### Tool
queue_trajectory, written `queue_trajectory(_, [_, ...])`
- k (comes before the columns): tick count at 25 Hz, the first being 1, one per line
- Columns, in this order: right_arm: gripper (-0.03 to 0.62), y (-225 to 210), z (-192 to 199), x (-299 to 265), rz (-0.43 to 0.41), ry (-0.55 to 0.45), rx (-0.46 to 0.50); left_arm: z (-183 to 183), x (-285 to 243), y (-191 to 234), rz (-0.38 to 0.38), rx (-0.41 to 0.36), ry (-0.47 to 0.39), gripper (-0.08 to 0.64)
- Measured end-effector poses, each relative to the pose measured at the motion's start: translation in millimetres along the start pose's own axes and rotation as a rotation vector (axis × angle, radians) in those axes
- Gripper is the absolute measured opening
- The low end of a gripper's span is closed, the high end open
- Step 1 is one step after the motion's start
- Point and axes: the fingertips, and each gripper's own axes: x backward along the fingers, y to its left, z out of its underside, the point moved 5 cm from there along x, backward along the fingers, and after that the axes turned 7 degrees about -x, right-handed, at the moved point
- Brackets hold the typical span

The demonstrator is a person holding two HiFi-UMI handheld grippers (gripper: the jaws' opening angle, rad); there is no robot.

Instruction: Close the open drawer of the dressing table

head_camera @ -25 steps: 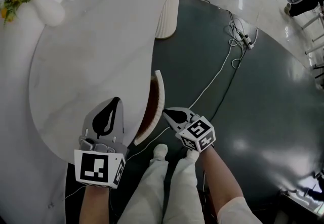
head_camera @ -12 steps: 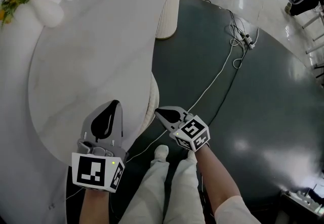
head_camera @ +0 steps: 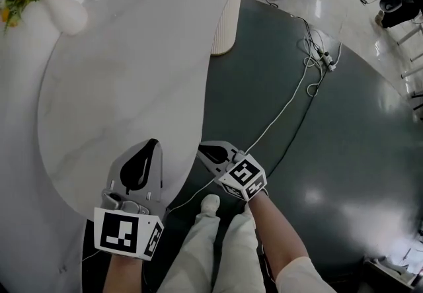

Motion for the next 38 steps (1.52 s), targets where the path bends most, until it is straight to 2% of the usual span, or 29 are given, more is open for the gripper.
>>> queue_trajectory(6, [0.0, 2.7, -0.5, -16.1, -0.032, -0.047, 0.03, 2.0, 1.4, 3.2, 0.007, -0.007, 0.003, 0.017])
queue_trajectory(9, [0.0, 2.7, -1.6, -23.1, -0.05, -0.089, 0.014, 1.2, 0.9, 3.3, 0.013, -0.007, 0.003, 0.017])
queue_trajectory(17, [0.0, 6.7, -2.7, -36.5, -0.055, -0.158, 0.057, 0.0, 4.3, 2.2, 0.004, -0.021, -0.007, 0.017])
queue_trajectory(24, [0.0, 6.2, -3.3, -44.3, -0.066, -0.202, 0.027, -0.7, 5.0, -1.1, -0.001, -0.058, -0.001, 0.017])
queue_trajectory(32, [0.0, 8.4, -3.0, -44.0, -0.048, -0.181, 0.052, -0.5, 6.6, -5.3, -0.021, -0.092, 0.003, 0.017])
queue_trajectory(38, [0.0, 19.1, -9.4, -27.1, -0.036, -0.136, 0.064, 2.6, 13.4, -17.2, -0.002, -0.113, 0.061, 0.017])
